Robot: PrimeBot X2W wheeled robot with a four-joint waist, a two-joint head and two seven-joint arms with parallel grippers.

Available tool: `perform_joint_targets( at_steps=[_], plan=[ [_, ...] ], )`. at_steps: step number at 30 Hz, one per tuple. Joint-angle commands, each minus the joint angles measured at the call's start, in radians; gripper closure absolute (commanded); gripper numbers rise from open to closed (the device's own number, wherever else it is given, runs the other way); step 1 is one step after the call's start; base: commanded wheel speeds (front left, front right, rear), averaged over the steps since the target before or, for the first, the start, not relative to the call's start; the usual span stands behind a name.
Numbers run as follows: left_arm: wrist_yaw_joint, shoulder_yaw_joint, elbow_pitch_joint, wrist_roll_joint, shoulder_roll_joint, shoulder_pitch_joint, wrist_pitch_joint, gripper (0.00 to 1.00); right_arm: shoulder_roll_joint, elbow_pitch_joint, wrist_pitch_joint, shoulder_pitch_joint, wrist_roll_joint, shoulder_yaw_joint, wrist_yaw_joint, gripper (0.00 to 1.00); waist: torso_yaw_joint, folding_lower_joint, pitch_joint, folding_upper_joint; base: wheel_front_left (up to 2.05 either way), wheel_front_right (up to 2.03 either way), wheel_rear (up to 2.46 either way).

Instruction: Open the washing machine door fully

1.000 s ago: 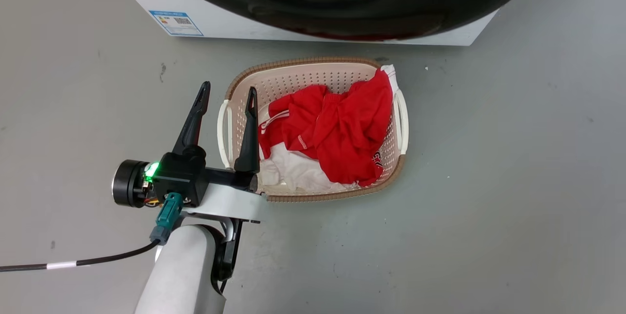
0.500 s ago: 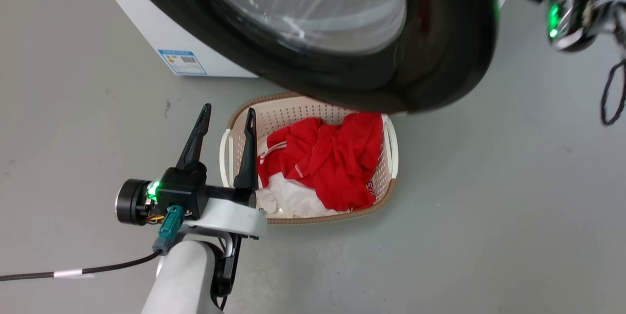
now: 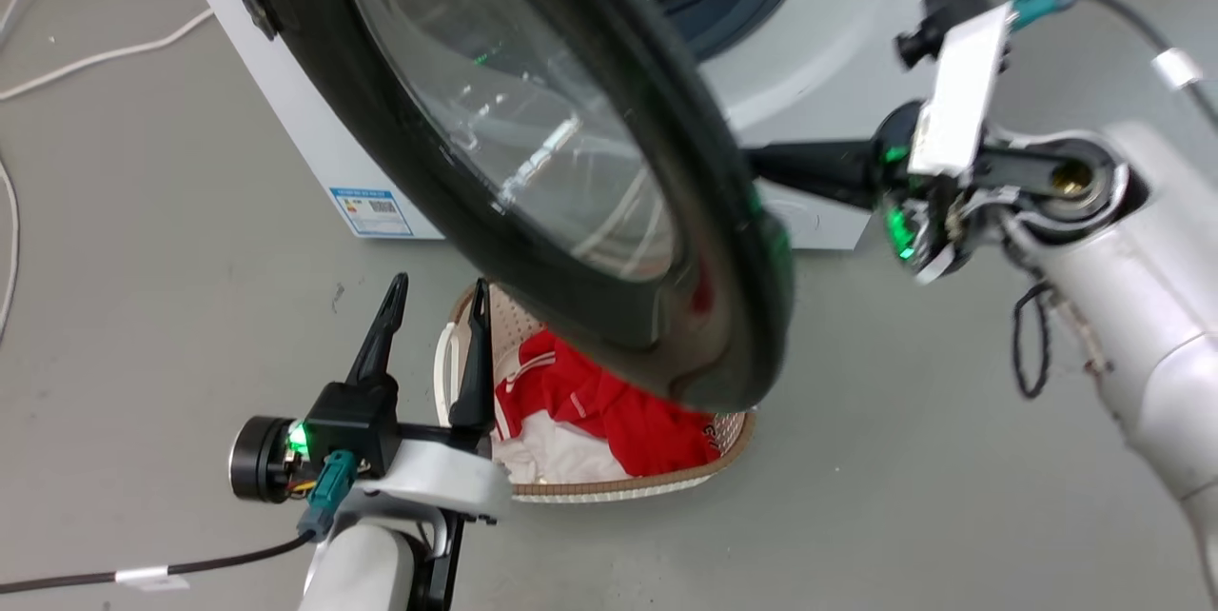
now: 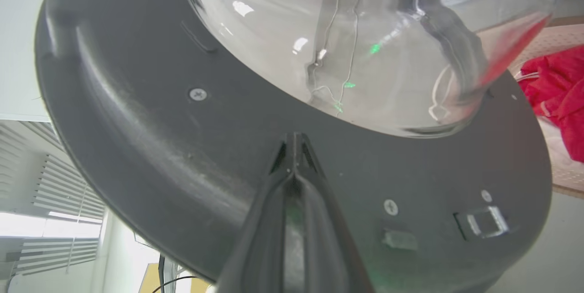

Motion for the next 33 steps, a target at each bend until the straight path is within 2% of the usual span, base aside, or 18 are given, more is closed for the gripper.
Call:
perform_joint_targets(
  at_steps=[1, 11, 22, 25, 33],
  plan=[
    [0.0, 0.002, 0.002, -0.001, 0.0, 0.017, -0.003, 0.0, 0.016, -0.02, -0.001, 0.028, 0.015, 0.006, 0.0, 1.0, -0.004, 0.0, -0.019, 0.0, 0.0, 0.0, 0.0],
    [-0.005, 0.008, 0.011, -0.006, -0.001, 0.065, -0.003, 0.0, 0.061, -0.127, -0.041, 0.143, 0.045, 0.052, 0.0, 1.0, 0.001, 0.0, -0.074, 0.0, 0.0, 0.0, 0.0],
    [-0.003, -0.002, 0.016, -0.015, -0.001, 0.082, -0.003, 0.0, 0.104, -0.195, -0.145, 0.204, 0.027, 0.075, 0.0, 1.0, 0.005, 0.0, -0.099, 0.0, 0.0, 0.0, 0.0],
    [-0.002, -0.006, 0.018, -0.017, -0.001, 0.085, -0.003, 0.0, 0.1, -0.201, -0.215, 0.214, -0.002, 0.06, 0.0, 1.0, 0.005, 0.0, -0.106, 0.0, 0.0, 0.0, 0.0],
    [0.001, -0.004, 0.02, -0.024, -0.001, 0.1, -0.003, 0.0, 0.074, -0.269, -0.504, 0.328, -0.092, -0.058, 0.0, 1.0, -0.006, 0.0, -0.13, 0.0, 0.0, 0.0, 0.0]
  ],
)
